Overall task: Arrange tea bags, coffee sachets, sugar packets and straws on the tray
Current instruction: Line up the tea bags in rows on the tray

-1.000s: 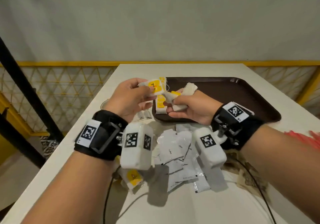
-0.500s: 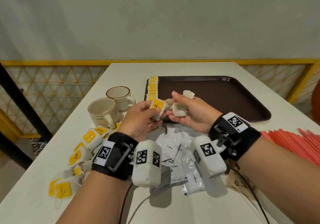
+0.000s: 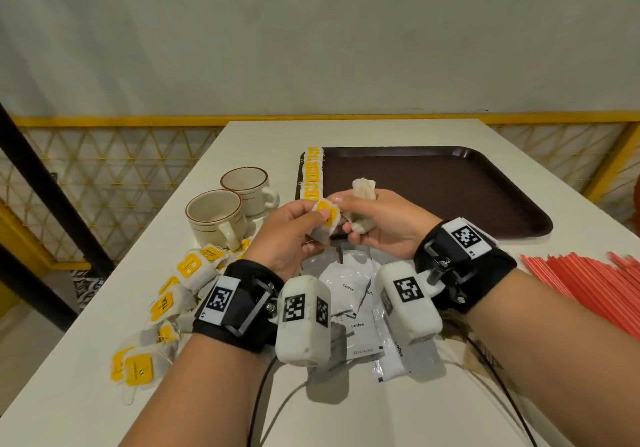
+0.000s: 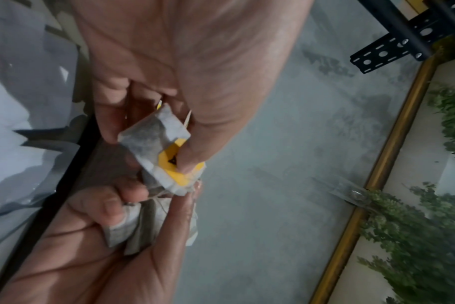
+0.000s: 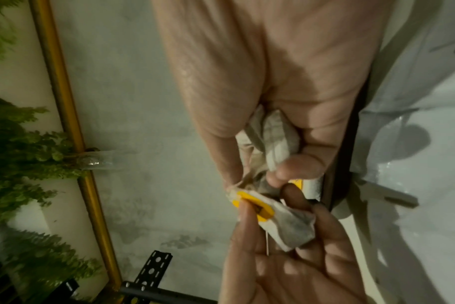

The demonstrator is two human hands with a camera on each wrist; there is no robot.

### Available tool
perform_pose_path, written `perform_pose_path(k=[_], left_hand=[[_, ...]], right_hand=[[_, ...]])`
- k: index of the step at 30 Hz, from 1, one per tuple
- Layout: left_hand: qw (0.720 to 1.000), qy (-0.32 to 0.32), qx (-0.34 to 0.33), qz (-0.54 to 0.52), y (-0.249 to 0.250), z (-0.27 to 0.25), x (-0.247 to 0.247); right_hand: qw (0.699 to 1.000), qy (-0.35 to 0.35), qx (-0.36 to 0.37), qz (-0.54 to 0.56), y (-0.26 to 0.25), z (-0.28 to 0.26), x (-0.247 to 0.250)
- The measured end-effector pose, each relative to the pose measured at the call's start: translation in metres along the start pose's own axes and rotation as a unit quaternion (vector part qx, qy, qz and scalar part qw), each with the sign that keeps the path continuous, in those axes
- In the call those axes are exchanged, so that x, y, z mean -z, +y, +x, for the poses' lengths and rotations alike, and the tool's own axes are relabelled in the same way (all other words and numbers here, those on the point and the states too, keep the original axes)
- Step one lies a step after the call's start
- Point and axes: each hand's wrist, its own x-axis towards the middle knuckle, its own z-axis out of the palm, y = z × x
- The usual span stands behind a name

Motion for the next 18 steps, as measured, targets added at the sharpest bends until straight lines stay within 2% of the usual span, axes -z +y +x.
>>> perform_pose_path(k=[5, 8, 12, 15, 18], left_hand=[[1.0, 0.011, -0.008, -0.007, -0.001, 0.0, 0.001], [1.0, 0.014, -0.015, -0.017, -0.001, 0.0, 0.0], [0.998, 0.033, -0.045, -0.029, -0.001, 0.001, 0.002], [0.996, 0.06, -0.053, -0.04, -0.001, 0.003, 0.004], [0.994, 0.083, -0.053, -0.037, 0.0, 0.003, 0.003]], right_hand=[[0.999, -0.007, 0.038, 0.006, -0.001, -0.001, 0.005], [0.991, 0.033, 0.098, -0.087, -0.007, -0.003, 0.008], [0.951, 0.057, 0.152, -0.264, -0.022, -0.006, 0.016], [0.934, 0.023, 0.132, -0.33, -0.033, -0.008, 0.023], [0.939, -0.02, 0.087, -0.332, -0.037, -0.009, 0.026]])
